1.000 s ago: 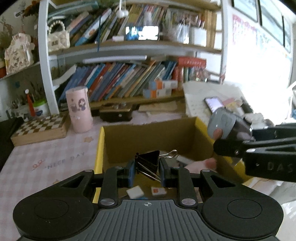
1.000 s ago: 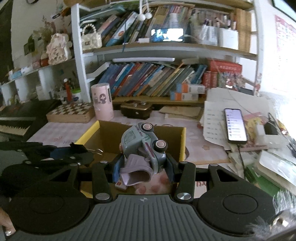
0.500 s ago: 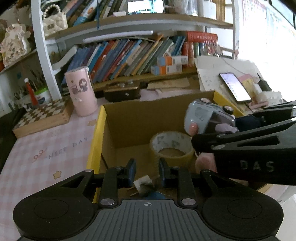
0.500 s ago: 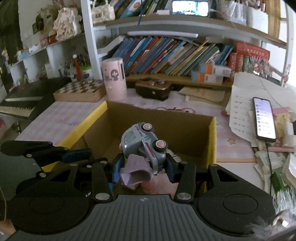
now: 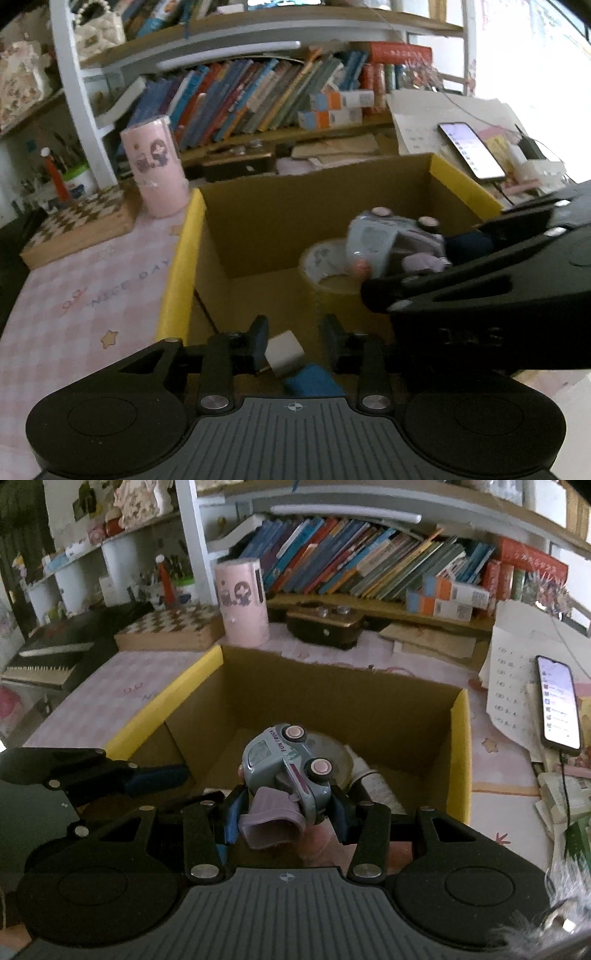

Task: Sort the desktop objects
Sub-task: 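Lower both held items into the yellow box and open both tools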

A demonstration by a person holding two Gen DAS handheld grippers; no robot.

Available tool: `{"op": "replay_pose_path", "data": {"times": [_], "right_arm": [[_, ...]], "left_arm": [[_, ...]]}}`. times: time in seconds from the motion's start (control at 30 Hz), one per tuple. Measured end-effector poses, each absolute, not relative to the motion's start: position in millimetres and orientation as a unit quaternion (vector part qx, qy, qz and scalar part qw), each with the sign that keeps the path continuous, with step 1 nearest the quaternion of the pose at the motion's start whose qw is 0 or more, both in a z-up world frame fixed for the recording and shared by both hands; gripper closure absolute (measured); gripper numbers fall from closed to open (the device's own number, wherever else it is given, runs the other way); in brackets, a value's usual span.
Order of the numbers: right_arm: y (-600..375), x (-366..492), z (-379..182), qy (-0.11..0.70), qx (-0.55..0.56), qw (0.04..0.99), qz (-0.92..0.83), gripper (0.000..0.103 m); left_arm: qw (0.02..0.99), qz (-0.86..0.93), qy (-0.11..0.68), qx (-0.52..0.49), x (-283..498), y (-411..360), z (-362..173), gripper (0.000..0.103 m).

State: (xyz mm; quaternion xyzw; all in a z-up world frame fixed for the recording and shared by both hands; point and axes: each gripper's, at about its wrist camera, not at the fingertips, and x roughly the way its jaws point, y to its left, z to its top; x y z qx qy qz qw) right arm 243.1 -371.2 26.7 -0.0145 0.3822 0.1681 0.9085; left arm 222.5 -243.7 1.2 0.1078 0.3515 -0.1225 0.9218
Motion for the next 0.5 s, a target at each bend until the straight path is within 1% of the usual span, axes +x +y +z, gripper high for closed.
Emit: {"op": "replay_pose_path", "data": {"times": [0.17, 0.23, 0.33, 0.37, 0.5], "right_arm": [[-370.6, 250.7, 22.9, 0.398, -0.012, 0.901, 0.170, 0.059], [-372.6, 252.2, 22.4, 0.402, -0.008, 0.900, 0.169, 0.058], [-374.5, 251.7, 24.3, 0.397, -0.003, 0.902, 0.170, 0.052], [-375.1, 251.1, 25.1, 0.394, -0.002, 0.903, 0.170, 0.052], [-378.4, 248.4, 28.2, 0.387, 0.004, 0.907, 0.167, 0.051]], "left_arm": [[0.922, -0.120, 0.352, 0.109, 222.3, -245.2, 0.8, 0.066], [0.921, -0.125, 0.352, 0.107, 222.1, -245.3, 1.0, 0.062], [0.924, -0.127, 0.342, 0.111, 218.0, -249.2, 3.0, 0.048], [0.926, -0.122, 0.338, 0.117, 216.9, -250.6, 3.7, 0.042], [0.929, -0.120, 0.330, 0.119, 214.4, -249.9, 6.5, 0.035]]}}
